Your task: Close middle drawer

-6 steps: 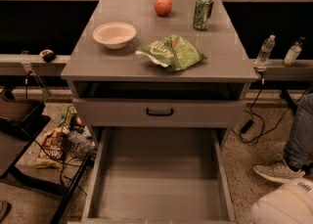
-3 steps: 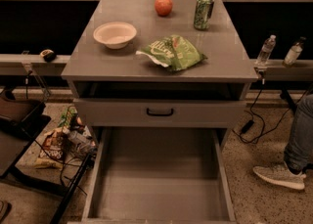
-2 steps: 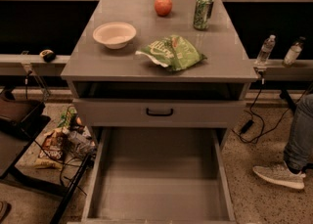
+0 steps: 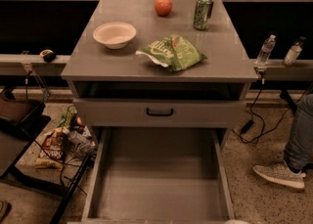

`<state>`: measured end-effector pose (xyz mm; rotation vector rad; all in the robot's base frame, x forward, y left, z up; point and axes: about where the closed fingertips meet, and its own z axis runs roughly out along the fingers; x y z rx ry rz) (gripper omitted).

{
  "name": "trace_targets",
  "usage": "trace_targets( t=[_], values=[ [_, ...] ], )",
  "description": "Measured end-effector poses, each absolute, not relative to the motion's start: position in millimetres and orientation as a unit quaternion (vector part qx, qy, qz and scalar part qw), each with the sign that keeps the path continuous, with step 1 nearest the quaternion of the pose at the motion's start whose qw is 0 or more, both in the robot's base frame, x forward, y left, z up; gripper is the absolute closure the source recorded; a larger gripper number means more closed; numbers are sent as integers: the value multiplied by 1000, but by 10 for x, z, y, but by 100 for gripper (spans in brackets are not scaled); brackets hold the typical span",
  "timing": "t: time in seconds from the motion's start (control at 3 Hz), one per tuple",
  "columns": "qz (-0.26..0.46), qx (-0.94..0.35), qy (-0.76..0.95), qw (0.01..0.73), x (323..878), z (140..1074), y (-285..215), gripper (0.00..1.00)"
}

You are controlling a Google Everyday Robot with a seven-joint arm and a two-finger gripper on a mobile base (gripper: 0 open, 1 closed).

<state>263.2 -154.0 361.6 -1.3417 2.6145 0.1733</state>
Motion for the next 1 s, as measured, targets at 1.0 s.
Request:
trace_targets(
  t=[1.0],
  values=[
    [62,-460,869,171,2964,3665,-1275,100]
  ],
)
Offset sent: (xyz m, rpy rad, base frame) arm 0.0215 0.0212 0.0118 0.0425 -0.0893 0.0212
